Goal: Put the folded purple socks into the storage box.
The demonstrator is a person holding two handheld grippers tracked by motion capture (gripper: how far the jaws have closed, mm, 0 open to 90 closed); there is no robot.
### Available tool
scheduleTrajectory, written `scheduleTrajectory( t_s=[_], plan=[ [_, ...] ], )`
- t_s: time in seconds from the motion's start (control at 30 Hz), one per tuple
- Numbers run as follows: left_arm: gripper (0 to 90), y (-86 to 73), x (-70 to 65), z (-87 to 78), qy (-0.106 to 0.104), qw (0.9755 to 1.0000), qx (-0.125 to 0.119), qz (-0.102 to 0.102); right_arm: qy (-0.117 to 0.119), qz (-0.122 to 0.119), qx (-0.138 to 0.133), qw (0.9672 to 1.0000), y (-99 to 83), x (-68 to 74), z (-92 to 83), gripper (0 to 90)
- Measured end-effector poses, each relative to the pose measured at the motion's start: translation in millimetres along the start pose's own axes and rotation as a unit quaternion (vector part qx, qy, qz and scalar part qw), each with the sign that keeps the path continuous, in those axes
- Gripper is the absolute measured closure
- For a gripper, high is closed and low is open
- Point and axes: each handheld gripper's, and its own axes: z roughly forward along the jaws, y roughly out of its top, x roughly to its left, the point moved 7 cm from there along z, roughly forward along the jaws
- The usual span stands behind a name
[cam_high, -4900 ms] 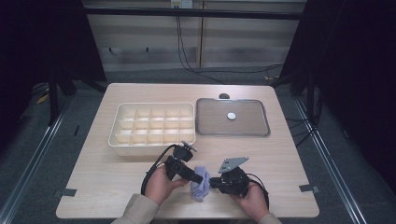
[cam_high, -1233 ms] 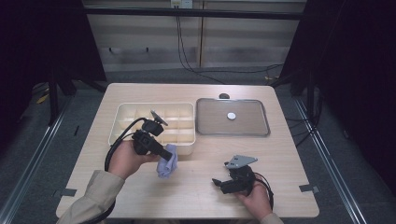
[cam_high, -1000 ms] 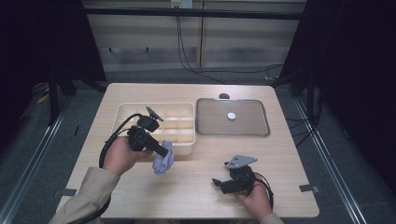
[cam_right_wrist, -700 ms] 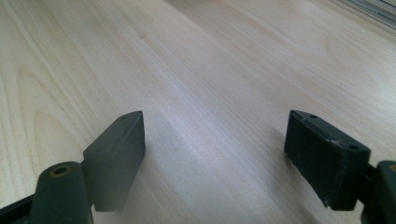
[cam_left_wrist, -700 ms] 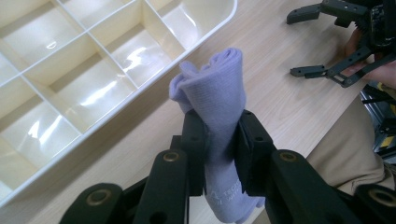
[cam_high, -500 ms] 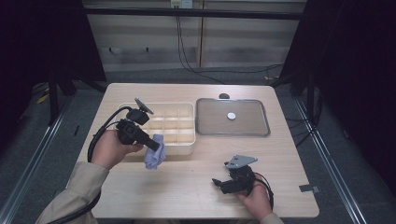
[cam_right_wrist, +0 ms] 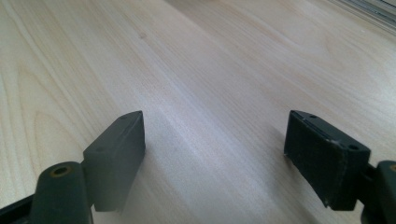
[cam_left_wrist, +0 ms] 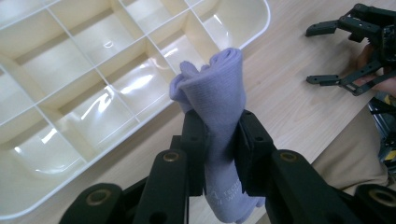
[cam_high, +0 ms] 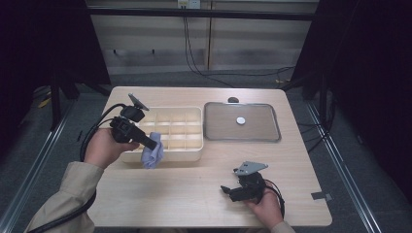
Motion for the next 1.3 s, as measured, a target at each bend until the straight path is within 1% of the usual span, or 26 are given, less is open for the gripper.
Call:
scheduleTrajectory(
  t_s=[0.23, 0.4, 0.63, 0.67, 0.7, 0.73, 0.8, 0.83, 0.9, 0.93, 0.97, 1.03, 1.07, 1.13, 1.2, 1.23, 1.3],
  plan=[
    [75.4, 0.9, 10.5, -4.9, 0.004, 0.9999, 0.001, -0.011, 0.000, 0.000, 0.000, 1.0000, 0.1, -0.1, 0.0, 20.3],
    [75.4, 2.5, 19.0, -7.8, 0.008, 0.9999, 0.000, -0.013, -0.001, -0.001, 0.000, 1.0000, 0.0, -0.2, 0.1, 20.3],
    [75.4, 2.8, 31.1, -7.9, 0.012, 0.9997, -0.001, -0.022, 0.000, 0.001, 0.000, 1.0000, 0.0, 0.1, 0.0, 20.3],
    [75.4, 2.9, 33.6, -8.3, 0.015, 0.9996, -0.001, -0.021, 0.000, 0.001, 0.000, 1.0000, 0.0, 0.1, 0.0, 20.3],
    [75.4, 3.2, 35.0, -8.2, 0.016, 0.9995, -0.004, -0.026, 0.000, 0.001, 0.000, 1.0000, 0.0, 0.1, 0.0, 20.3],
    [75.4, 3.1, 37.0, -8.5, 0.016, 0.9995, -0.002, -0.026, 0.000, 0.001, 0.000, 1.0000, 0.0, 0.1, 0.0, 20.2],
    [75.4, 3.5, 40.7, -8.9, 0.023, 0.9994, -0.003, -0.028, 0.000, 0.000, 0.000, 1.0000, 0.1, -0.1, 0.1, 20.3],
    [75.4, 3.6, 42.3, -9.3, 0.020, 0.9994, -0.001, -0.027, 0.000, 0.000, 0.000, 1.0000, 0.0, 0.0, 0.0, 20.2],
    [75.4, 4.2, 45.6, -9.2, 0.023, 0.9993, -0.003, -0.029, 0.000, 0.000, 0.000, 1.0000, 0.0, 0.0, 0.0, 20.2],
    [75.4, 4.2, 46.6, -9.1, 0.018, 0.9994, -0.002, -0.030, 0.000, 0.001, 0.000, 1.0000, 0.0, 0.0, 0.0, 20.2],
    [75.4, 4.5, 48.2, -9.1, 0.019, 0.9993, -0.002, -0.032, 0.000, 0.001, 0.000, 1.0000, 0.0, 0.0, 0.0, 20.2],
    [75.4, 4.8, 51.3, -9.2, 0.027, 0.9992, 0.001, -0.029, 0.000, 0.000, 0.000, 1.0000, 0.1, -0.2, 0.1, 20.2],
    [75.4, 5.6, 52.8, -9.5, 0.027, 0.9992, -0.002, -0.031, 0.000, 0.000, 0.000, 1.0000, 0.1, -0.1, 0.0, 20.2],
    [75.4, 5.7, 55.4, -9.5, 0.031, 0.9990, 0.001, -0.032, 0.000, 0.000, 0.000, 1.0000, 0.1, -0.1, 0.0, 20.2],
    [75.4, 6.4, 58.2, -9.2, 0.033, 0.9989, -0.001, -0.031, 0.000, 0.000, 0.000, 1.0000, 0.1, -0.1, 0.0, 20.3],
    [75.4, 6.4, 60.1, -9.0, 0.038, 0.9987, 0.000, -0.032, 0.000, 0.000, 0.000, 1.0000, 0.0, -0.1, 0.0, 20.2],
    [75.4, 6.4, 63.5, -8.6, 0.038, 0.9987, 0.001, -0.034, 0.000, 0.000, 0.000, 1.0000, 0.1, -0.1, 0.0, 20.3]
  ],
)
